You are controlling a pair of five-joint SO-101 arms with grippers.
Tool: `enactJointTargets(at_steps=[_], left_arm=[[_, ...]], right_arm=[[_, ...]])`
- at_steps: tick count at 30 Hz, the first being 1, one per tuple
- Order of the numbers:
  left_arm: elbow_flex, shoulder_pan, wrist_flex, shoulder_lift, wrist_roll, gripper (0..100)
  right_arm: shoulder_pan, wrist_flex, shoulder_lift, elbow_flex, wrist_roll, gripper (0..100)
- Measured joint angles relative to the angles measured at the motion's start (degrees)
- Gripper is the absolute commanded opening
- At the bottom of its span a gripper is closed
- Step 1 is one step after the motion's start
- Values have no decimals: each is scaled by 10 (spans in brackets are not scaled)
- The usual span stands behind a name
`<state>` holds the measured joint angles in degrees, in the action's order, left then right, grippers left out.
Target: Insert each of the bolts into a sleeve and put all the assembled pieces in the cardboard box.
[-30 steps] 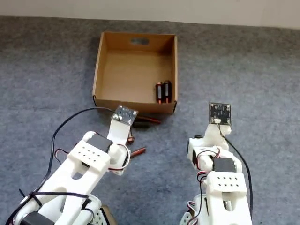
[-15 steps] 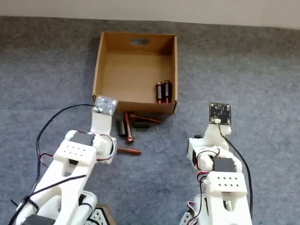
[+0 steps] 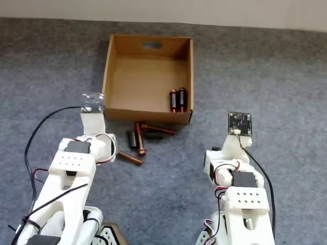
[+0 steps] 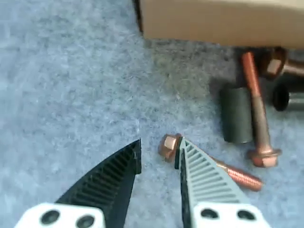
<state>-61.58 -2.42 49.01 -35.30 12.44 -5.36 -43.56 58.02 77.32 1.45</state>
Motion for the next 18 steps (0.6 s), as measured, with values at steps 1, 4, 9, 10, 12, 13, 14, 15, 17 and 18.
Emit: enactJointTargets(at_steps=[1,4,9,10,12,13,14,15,17,18], left_arm=[[18,4,29,0,34,139],[61,29,110,0,138,137],[62,95,131,0,185,136],[56,104,122,0,187,136],[35,111,94,0,188,136],[22,111,77,0,188,139],[11,111,61,0,192,140],[0,110,46,0,200,140],[-14,110,25,0,229,140],[-15,108,21,0,239,140]], right_arm=[[0,0,0,0,0,5],[0,0,0,0,0,5],[0,0,0,0,0,5],[0,0,0,0,0,5],[0,0,0,0,0,5],[0,0,0,0,0,5],[0,0,0,0,0,5],[0,0,0,0,0,5],[0,0,0,0,0,5],[0,0,0,0,0,5]])
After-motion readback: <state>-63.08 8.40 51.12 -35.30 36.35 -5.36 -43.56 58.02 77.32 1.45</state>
